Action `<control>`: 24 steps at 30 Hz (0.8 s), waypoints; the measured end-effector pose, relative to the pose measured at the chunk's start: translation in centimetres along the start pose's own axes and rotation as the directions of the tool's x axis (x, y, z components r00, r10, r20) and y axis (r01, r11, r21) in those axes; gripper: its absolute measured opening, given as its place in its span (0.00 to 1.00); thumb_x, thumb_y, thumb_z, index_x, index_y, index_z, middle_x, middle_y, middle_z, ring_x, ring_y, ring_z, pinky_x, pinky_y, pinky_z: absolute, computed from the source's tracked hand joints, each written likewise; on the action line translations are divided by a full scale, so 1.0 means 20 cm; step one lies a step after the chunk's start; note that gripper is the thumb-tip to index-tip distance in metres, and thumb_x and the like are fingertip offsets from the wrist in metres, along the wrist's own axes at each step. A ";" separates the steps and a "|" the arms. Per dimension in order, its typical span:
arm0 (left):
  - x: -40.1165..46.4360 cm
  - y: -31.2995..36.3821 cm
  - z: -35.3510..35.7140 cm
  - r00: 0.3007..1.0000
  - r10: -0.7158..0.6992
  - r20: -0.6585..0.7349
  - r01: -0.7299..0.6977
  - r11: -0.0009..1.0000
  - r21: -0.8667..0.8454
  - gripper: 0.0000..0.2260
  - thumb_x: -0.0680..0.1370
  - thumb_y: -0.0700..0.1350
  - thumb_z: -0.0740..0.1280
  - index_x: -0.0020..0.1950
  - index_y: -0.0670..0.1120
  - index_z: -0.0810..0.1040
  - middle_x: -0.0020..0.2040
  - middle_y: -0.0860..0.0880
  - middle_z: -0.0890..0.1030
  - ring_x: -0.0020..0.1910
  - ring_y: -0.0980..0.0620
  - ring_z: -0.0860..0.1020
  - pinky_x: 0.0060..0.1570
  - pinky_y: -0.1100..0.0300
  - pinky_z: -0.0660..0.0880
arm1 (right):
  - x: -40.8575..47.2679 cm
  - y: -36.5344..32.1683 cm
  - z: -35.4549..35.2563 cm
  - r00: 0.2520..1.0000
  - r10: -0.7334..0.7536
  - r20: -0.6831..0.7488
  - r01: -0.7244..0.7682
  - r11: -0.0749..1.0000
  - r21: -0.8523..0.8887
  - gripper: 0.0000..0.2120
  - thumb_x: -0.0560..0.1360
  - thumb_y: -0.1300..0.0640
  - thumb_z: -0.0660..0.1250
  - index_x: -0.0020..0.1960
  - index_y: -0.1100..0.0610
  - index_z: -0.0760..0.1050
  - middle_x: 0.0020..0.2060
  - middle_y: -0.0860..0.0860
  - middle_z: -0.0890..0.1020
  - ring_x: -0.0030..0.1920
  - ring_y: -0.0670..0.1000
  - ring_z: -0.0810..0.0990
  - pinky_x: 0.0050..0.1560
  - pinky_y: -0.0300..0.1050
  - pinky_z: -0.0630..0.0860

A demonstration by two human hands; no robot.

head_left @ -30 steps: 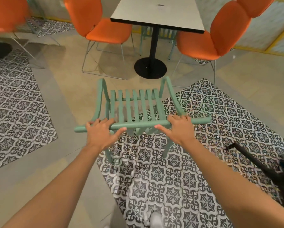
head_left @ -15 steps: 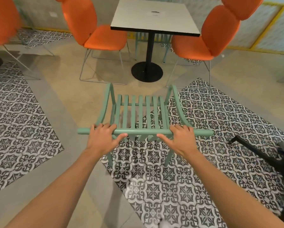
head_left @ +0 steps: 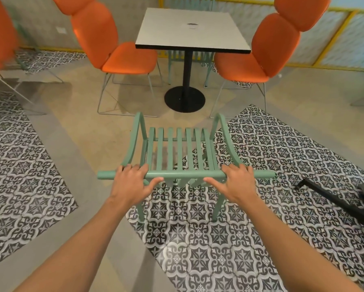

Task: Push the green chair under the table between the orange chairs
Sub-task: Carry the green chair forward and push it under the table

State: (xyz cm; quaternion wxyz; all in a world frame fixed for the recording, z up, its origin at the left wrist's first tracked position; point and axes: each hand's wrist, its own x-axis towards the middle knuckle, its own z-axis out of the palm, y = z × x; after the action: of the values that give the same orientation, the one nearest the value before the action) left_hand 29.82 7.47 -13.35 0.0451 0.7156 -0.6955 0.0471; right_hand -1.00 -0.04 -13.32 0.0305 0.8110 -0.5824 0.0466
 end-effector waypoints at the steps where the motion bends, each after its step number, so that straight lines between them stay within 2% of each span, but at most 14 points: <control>1: 0.03 -0.01 0.00 1.000 0.005 0.000 -0.005 1.000 0.007 0.32 0.75 0.72 0.45 0.47 0.49 0.77 0.40 0.49 0.82 0.41 0.47 0.78 0.46 0.49 0.70 | 0.03 0.00 0.01 1.000 0.004 -0.014 -0.004 1.000 0.004 0.44 0.67 0.19 0.43 0.54 0.50 0.80 0.44 0.52 0.84 0.50 0.56 0.80 0.56 0.57 0.71; 4: 0.14 -0.03 0.01 1.000 0.019 -0.008 -0.019 1.000 0.014 0.32 0.75 0.72 0.45 0.47 0.49 0.77 0.41 0.48 0.82 0.42 0.46 0.78 0.46 0.49 0.69 | 0.12 0.02 0.03 0.998 0.008 -0.054 -0.008 1.000 0.018 0.42 0.67 0.19 0.45 0.52 0.51 0.81 0.41 0.52 0.85 0.46 0.56 0.80 0.53 0.57 0.71; 9: 0.37 -0.06 0.05 0.999 0.018 -0.027 -0.018 1.000 0.006 0.34 0.74 0.72 0.46 0.51 0.48 0.78 0.43 0.47 0.83 0.44 0.45 0.78 0.48 0.48 0.69 | 0.33 0.05 0.06 0.997 0.020 -0.073 -0.019 1.000 0.017 0.42 0.68 0.20 0.47 0.52 0.52 0.81 0.43 0.53 0.85 0.47 0.57 0.81 0.54 0.59 0.71; 14: 0.65 -0.09 0.10 0.999 0.002 -0.033 -0.003 1.000 -0.014 0.34 0.74 0.72 0.48 0.54 0.47 0.78 0.45 0.46 0.83 0.45 0.44 0.79 0.49 0.48 0.68 | 0.62 0.11 0.09 0.997 0.014 -0.073 -0.014 1.000 0.010 0.42 0.67 0.19 0.45 0.47 0.51 0.82 0.38 0.51 0.84 0.43 0.55 0.80 0.51 0.56 0.70; 17: 0.83 -0.10 0.12 1.000 -0.011 -0.029 0.010 1.000 -0.018 0.33 0.74 0.72 0.48 0.53 0.48 0.78 0.44 0.47 0.83 0.44 0.45 0.78 0.49 0.49 0.67 | 0.80 0.16 0.10 0.996 0.007 -0.086 -0.008 1.000 -0.006 0.42 0.67 0.20 0.44 0.47 0.51 0.82 0.35 0.50 0.83 0.42 0.55 0.80 0.49 0.54 0.67; 21: 1.08 -0.12 0.16 1.000 -0.016 -0.019 0.016 1.000 -0.022 0.32 0.74 0.73 0.48 0.52 0.49 0.78 0.45 0.47 0.83 0.46 0.44 0.78 0.50 0.48 0.67 | 1.05 0.20 0.12 0.999 0.012 -0.052 -0.012 1.000 -0.005 0.44 0.67 0.19 0.44 0.57 0.50 0.80 0.45 0.52 0.85 0.50 0.57 0.81 0.57 0.59 0.66; 24: 1.25 -0.16 0.19 1.000 -0.022 -0.019 0.022 1.000 -0.022 0.33 0.74 0.73 0.48 0.52 0.49 0.77 0.45 0.47 0.83 0.46 0.44 0.78 0.50 0.47 0.67 | 1.23 0.23 0.15 0.999 0.021 -0.039 -0.022 1.000 -0.014 0.45 0.67 0.19 0.43 0.60 0.50 0.79 0.47 0.52 0.85 0.52 0.58 0.80 0.58 0.60 0.66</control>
State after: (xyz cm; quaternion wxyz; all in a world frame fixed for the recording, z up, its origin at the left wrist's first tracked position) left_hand 33.66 -17.77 -13.78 0.0599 0.7222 -0.6875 0.0459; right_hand 2.62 -24.88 -13.60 0.0471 0.8033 -0.5908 0.0585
